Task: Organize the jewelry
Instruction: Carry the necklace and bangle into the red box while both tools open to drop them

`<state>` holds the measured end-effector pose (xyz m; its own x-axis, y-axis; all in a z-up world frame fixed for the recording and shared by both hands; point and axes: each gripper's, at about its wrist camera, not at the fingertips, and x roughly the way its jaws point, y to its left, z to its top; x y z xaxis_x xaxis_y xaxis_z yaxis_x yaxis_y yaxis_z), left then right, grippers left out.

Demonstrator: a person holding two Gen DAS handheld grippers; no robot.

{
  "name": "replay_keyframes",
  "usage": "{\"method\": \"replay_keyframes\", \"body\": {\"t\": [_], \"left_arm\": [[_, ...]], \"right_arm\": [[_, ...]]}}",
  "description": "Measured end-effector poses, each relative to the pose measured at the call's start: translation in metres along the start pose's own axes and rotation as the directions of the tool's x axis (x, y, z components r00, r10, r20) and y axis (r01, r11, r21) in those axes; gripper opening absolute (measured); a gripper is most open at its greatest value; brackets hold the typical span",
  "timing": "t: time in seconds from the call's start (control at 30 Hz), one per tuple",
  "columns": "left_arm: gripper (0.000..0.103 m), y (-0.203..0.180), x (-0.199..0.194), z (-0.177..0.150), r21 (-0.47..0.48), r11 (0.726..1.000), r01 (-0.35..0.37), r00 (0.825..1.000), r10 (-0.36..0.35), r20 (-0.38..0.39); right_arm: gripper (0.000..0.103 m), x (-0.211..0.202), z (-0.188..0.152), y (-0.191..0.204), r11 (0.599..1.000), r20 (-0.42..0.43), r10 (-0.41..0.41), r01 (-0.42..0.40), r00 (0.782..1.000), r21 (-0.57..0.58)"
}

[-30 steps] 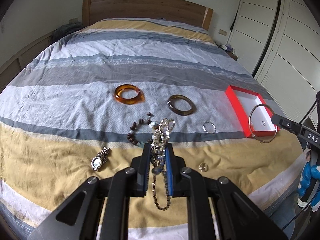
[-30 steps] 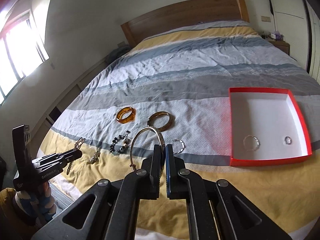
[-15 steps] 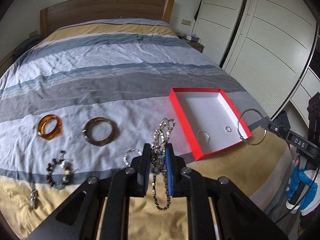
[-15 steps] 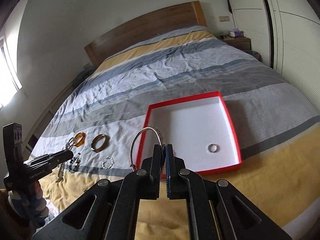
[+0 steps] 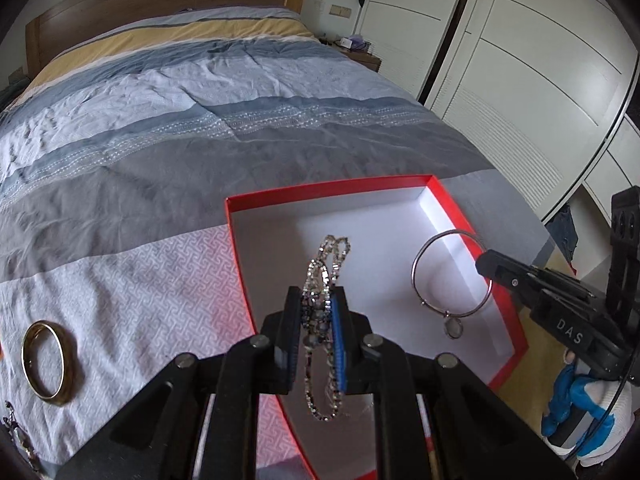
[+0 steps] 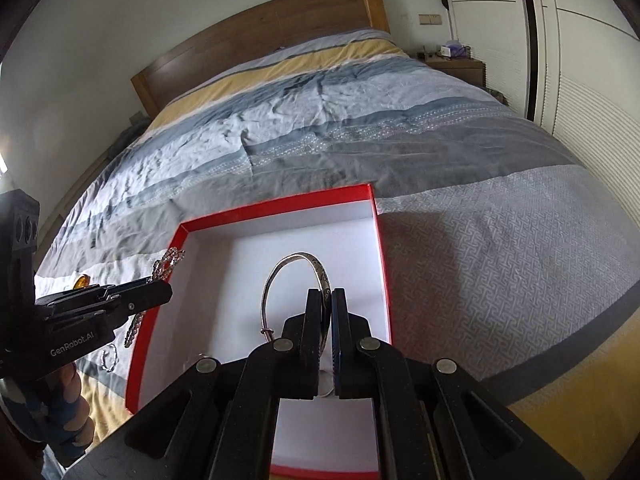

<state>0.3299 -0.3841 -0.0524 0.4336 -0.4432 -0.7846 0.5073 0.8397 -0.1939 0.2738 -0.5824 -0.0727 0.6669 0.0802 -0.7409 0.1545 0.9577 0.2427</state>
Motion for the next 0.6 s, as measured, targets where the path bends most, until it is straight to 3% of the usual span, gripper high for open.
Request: {"method": "replay_keyframes", "body": {"t": [0.4, 0.6], "left_arm": [[0.013, -0.003, 0.035, 0.001, 0.029, 1.000, -0.009, 0.999, 0.010, -0.038], [0.014, -0.009, 0.040, -0.001, 0.069, 0.996, -0.058, 0.998, 0.060, -0.030]], "right_arm": [[0.004, 0.038, 0.002, 0.003, 0.996, -0.082, -0.055, 0.049, 0.995, -0.078], [0.004, 0.040, 0.001, 0.007, 0.991, -0.087, -0.086, 0.076, 0.993, -0.115]]}}
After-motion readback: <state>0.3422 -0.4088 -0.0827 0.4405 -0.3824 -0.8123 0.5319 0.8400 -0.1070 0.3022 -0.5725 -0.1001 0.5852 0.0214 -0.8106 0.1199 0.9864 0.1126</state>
